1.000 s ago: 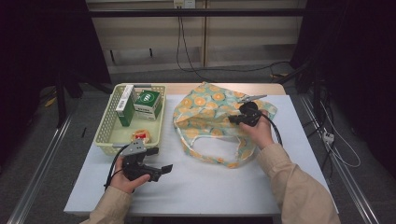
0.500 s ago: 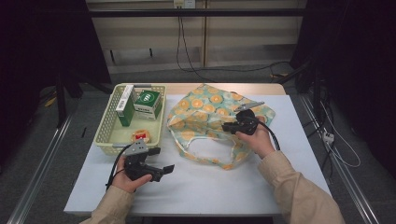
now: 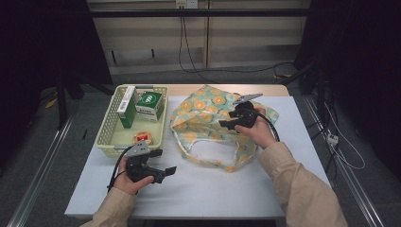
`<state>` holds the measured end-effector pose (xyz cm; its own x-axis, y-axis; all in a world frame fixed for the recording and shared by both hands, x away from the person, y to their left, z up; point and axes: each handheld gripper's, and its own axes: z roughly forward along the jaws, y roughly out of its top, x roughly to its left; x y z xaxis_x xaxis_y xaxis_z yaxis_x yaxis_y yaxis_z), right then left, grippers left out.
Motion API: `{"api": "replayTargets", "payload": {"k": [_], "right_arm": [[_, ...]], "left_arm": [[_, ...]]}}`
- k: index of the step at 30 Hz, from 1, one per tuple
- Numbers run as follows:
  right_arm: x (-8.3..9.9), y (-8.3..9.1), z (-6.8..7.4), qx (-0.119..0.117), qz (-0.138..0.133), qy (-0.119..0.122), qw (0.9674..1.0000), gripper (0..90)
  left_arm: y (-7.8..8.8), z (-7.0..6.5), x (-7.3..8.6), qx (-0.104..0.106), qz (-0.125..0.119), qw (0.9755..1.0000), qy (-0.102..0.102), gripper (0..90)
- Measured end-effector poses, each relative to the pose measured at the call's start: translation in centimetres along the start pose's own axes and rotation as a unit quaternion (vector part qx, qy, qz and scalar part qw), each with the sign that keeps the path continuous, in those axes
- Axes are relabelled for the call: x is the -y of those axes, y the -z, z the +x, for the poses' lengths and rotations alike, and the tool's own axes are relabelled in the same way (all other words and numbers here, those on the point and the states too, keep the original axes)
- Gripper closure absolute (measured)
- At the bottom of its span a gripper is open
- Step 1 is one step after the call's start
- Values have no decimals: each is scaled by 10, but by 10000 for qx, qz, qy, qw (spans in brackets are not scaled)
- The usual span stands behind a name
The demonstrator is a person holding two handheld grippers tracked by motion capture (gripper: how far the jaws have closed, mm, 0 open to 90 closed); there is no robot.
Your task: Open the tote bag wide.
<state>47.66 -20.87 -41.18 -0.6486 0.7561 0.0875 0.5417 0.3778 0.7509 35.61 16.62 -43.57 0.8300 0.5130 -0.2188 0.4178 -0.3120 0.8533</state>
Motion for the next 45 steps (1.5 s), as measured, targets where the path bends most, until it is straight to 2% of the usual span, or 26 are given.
{"api": "replayTargets", "payload": {"k": [3, 4, 5, 6, 7, 8, 9, 10, 11, 12, 13, 14, 16, 17, 20, 21, 24, 25, 26, 28, 31, 33, 36, 39, 42, 45], "right_arm": [[7, -15, -6, -51, 82, -128, 9999, 369], [7, -15, -6, -51, 82, -128, 9999, 369], [12, -25, -9, -100, 156, -179, 9997, 370], [12, -25, -9, -100, 156, -179, 9997, 370], [15, -29, -10, -115, 233, -170, 9995, 371], [20, -36, -11, -14, 443, -212, 9988, 407], [20, -36, -11, -14, 443, -212, 9988, 407], [22, -38, -13, 85, 442, -165, 9989, 582], [22, -38, -14, 24, 436, -277, 9987, 650], [21, -37, -15, 63, 376, -376, 9986, 715], [20, -34, -16, 19, 282, -391, 9988, 814], [17, -30, -17, -19, 230, -416, 9989, 858], [11, -21, -17, 126, 51, -466, 9988, 888], [7, -15, -18, 119, -34, -465, 9988, 893], [-8, 0, -21, 202, -31, -406, 9990, 900], [-13, 5, -21, 294, -82, -353, 9989, 900], [-23, 15, -22, 392, -242, -280, 9985, 900], [-29, 23, -21, 541, -441, -149, 9975, 900], [-32, 25, -21, 541, -472, -151, 9973, 900], [-33, 27, -21, 561, -526, -159, 9969, 900], [-31, 28, -22, 527, -473, -224, 9972, 900], [-29, 27, -22, 602, -404, -205, 9972, 900], [-26, 25, -21, 540, -432, -223, 9974, 900], [-21, 22, -19, 473, -348, -240, 9980, 900], [-19, 21, -17, 381, -354, -315, 9982, 900], [-19, 22, -14, 375, -349, -270, 9983, 900]], "left_arm": [[0, 0, 0, 20, -15, 10000, 1, 72], [0, 0, 0, 32, -20, 10000, 14, 72], [1, 1, 0, 32, -19, 10000, 13, 73], [1, 1, 0, 17, -10, 10000, 9, 73], [2, 1, 0, 11, -10, 10000, 23, 72], [2, 1, 0, 4, -29, 10000, 37, 71], [3, 0, -1, -1, -55, 10000, 24, 71], [4, 0, -1, 5, -90, 10000, 33, 71], [5, -1, -1, 6, -101, 9999, 33, 71], [5, -1, -1, 2, -101, 9999, 17, 71], [6, -1, -2, -1, -108, 9999, 6, 71], [7, -1, -2, -2, -135, 9999, 11, 71], [8, -2, -3, -4, -171, 9998, 28, 71], [9, -2, -3, -9, -176, 9998, 40, 71], [9, -2, -5, 6, -166, 9999, 34, 72], [8, -2, -5, 16, -145, 9999, 25, 73], [9, -4, -10, 53, -158, 9999, -21, 77], [10, -5, -13, 55, -125, 9999, 36, 74], [10, -5, -13, 55, -125, 9999, 36, 71], [11, -5, -14, 66, -111, 9999, 88, 70], [10, -7, -15, 48, -74, 9999, 84, 70], [10, -8, -15, 28, -73, 9999, 71, 70], [10, -12, -16, 60, -44, 10000, 51, 69], [10, -16, -18, 90, -75, 9999, -3, 69], [10, -23, -25, 164, -166, 9997, -68, 70], [0, -31, -39, 234, -267, 9992, -196, 72]]}}
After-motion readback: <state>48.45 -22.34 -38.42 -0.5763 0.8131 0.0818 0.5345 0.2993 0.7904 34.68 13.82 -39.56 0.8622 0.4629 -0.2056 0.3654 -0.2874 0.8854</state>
